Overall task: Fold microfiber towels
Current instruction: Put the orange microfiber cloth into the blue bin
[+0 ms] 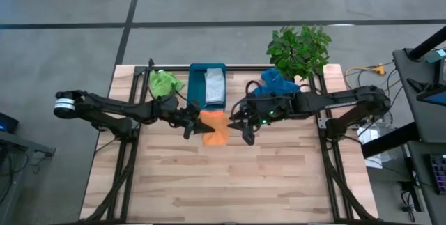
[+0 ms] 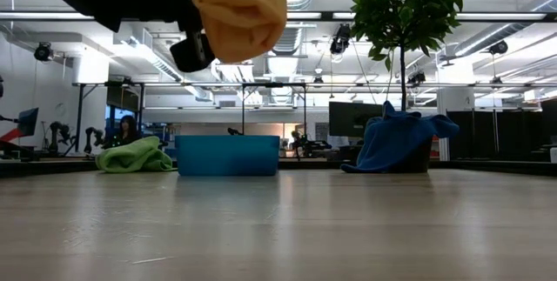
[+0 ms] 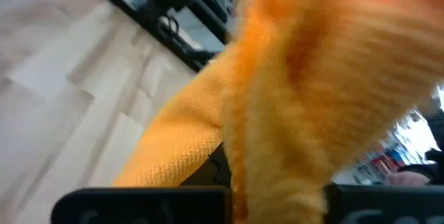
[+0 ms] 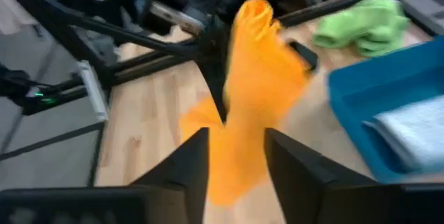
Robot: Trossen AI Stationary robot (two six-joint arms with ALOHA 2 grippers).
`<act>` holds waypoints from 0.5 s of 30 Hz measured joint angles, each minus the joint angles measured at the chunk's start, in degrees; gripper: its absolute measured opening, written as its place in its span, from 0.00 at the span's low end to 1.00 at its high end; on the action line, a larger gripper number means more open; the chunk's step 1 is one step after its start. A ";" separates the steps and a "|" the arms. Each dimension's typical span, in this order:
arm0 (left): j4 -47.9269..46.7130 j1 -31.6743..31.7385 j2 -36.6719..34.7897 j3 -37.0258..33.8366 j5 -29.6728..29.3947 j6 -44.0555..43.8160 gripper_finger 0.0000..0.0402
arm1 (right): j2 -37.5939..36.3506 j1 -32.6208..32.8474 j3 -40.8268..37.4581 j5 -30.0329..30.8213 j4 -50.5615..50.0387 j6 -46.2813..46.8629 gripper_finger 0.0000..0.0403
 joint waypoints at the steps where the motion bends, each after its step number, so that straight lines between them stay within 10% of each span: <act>1: -0.36 0.63 -0.28 0.17 -0.01 0.59 0.01 | -0.82 0.00 0.00 0.64 -1.08 -0.04 0.37; 15: -11.14 25.44 -3.19 1.50 10.70 2.37 0.00 | -8.86 0.20 -0.06 5.86 -5.83 -2.23 0.47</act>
